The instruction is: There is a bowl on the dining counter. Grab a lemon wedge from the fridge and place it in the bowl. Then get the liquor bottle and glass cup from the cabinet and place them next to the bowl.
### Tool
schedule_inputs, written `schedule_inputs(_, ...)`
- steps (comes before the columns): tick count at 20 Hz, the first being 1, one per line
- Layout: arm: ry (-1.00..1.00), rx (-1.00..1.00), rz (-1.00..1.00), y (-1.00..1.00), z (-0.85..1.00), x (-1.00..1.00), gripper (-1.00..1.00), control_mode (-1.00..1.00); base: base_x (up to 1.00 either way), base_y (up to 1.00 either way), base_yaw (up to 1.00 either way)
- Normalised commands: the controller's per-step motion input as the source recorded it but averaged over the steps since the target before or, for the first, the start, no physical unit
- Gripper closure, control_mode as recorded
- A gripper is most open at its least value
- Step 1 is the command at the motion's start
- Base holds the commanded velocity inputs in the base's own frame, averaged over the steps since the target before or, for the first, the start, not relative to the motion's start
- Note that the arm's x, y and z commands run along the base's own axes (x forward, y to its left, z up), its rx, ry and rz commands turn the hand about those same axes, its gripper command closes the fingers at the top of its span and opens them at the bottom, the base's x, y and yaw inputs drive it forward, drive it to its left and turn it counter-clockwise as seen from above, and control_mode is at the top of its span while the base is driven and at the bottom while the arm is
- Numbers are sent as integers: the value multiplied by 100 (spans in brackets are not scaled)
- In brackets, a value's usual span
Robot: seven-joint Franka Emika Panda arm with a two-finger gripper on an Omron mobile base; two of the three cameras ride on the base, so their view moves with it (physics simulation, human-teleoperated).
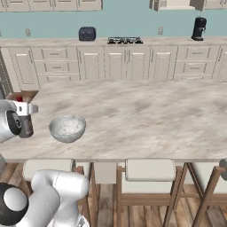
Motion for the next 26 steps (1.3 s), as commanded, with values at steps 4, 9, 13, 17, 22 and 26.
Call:
schedule_inputs(4,0,0,0,0,-24,41,100,-100,0,0,0)
schedule_inputs(9,0,0,0,0,-25,30,100,-100,0,0,0)
schedule_inputs(13,0,0,0,0,-24,28,100,-100,0,0,0)
schedule_inputs(17,0,0,0,0,-23,21,100,-100,0,0,0)
schedule_inputs(22,0,0,0,0,-25,10,100,-100,0,0,0)
schedule_inputs(26,0,0,0,0,-23,12,100,-100,0,0,0)
